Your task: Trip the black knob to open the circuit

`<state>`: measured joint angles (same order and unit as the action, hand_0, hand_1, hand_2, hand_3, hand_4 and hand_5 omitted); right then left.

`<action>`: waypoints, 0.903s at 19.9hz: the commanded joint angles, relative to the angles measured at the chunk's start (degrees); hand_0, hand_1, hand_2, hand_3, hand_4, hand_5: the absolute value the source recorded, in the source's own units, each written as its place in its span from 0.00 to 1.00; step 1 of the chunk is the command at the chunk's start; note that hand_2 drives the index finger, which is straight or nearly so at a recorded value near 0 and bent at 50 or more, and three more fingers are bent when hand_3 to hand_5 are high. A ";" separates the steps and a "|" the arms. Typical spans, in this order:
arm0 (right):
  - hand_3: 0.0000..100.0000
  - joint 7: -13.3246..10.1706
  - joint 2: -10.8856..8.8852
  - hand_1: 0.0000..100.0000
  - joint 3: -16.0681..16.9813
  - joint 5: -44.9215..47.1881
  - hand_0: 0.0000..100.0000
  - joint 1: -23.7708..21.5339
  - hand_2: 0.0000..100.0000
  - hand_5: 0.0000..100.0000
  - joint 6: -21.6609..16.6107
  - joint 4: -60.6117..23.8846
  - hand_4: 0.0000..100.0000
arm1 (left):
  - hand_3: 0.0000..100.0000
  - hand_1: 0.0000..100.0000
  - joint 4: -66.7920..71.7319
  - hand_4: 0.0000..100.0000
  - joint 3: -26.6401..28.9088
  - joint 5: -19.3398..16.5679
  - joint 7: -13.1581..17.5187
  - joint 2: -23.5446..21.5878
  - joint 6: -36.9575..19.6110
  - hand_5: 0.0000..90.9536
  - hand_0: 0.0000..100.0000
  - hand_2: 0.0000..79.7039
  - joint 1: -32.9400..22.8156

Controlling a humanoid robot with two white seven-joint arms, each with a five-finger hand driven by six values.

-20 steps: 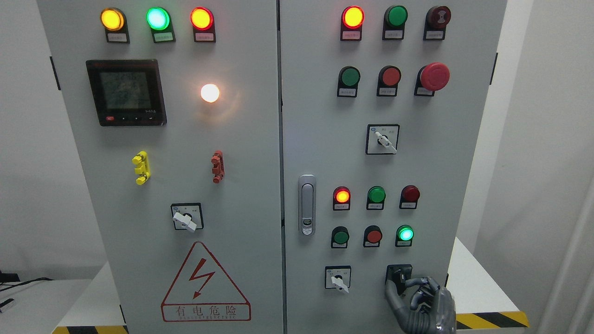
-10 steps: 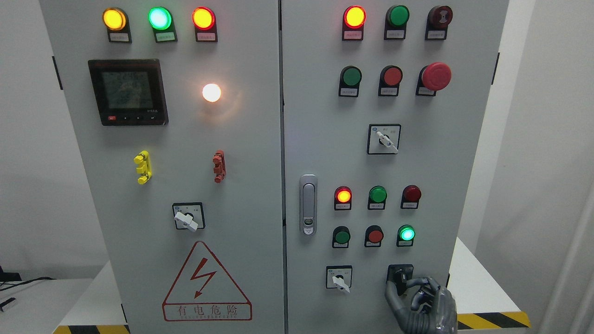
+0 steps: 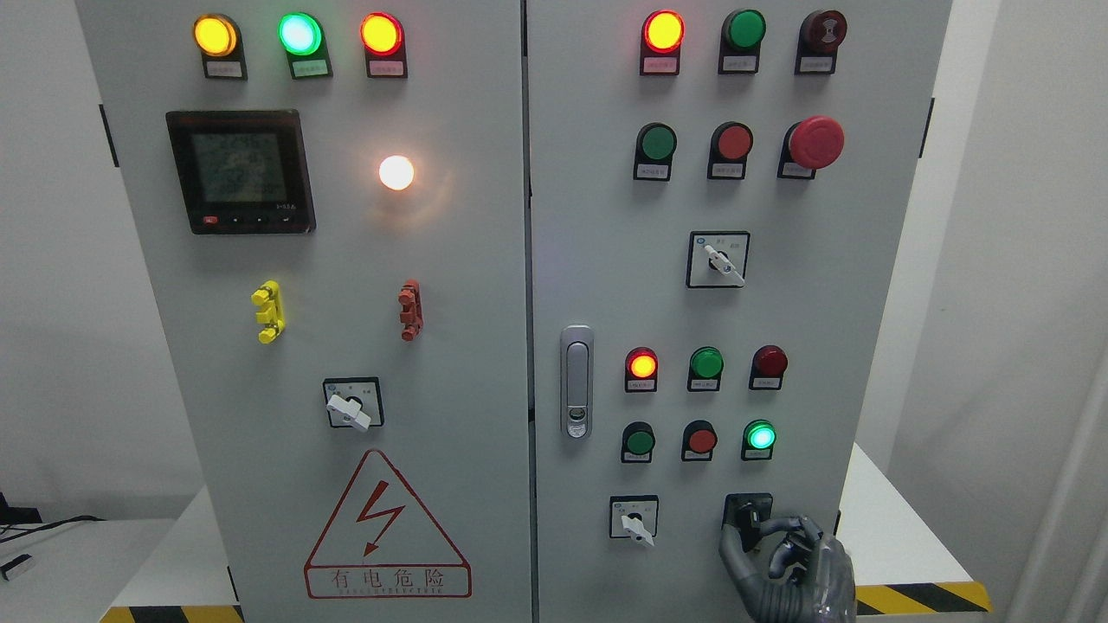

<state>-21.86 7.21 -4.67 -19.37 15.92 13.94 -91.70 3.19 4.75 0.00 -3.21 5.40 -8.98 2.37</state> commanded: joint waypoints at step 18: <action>0.96 -0.29 -0.09 0.77 0.54 -3.22 0.18 -0.19 0.55 0.99 -0.31 1.26 0.90 | 0.00 0.39 -0.03 0.00 0.00 -1.76 0.05 -0.04 0.02 0.00 0.12 0.00 0.00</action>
<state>-22.08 7.16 -4.33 -21.50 15.75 13.58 -90.92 3.19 4.74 0.00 -3.21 5.40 -8.98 2.37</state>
